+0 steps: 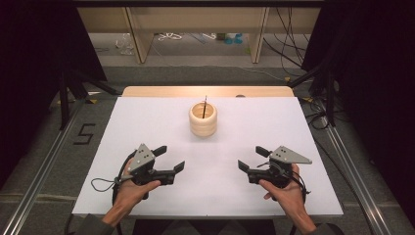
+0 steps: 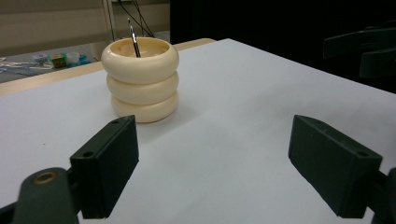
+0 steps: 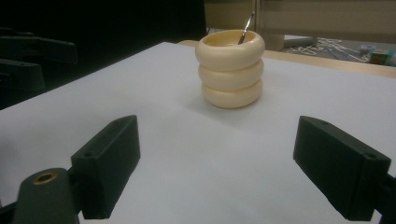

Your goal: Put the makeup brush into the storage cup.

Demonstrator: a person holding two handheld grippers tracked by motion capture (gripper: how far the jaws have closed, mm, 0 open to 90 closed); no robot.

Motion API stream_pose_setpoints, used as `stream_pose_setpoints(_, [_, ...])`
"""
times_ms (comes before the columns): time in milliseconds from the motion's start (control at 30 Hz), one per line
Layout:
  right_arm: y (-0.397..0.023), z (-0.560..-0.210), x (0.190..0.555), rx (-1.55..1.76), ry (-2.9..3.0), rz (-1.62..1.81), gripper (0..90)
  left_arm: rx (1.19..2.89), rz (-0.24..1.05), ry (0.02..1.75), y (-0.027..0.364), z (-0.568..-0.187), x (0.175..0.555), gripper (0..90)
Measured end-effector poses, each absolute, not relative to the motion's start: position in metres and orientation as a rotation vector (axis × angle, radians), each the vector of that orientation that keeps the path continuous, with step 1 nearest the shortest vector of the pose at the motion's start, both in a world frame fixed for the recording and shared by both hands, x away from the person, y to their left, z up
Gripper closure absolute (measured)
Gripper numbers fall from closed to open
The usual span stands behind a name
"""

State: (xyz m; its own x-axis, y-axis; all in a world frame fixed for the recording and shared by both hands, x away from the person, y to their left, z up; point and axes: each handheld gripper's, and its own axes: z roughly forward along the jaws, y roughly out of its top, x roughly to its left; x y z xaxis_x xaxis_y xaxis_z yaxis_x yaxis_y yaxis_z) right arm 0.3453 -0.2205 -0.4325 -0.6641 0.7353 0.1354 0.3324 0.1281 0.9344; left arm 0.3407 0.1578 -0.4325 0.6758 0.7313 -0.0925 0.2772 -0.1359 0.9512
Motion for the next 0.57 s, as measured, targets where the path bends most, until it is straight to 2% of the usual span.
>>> stream_pose_setpoints(567, [-0.2205,-0.4323,0.3453,1.037,2.059,1.538,15.7,1.715,0.486,0.815,0.1594,-0.4322,0.3413,15.4])
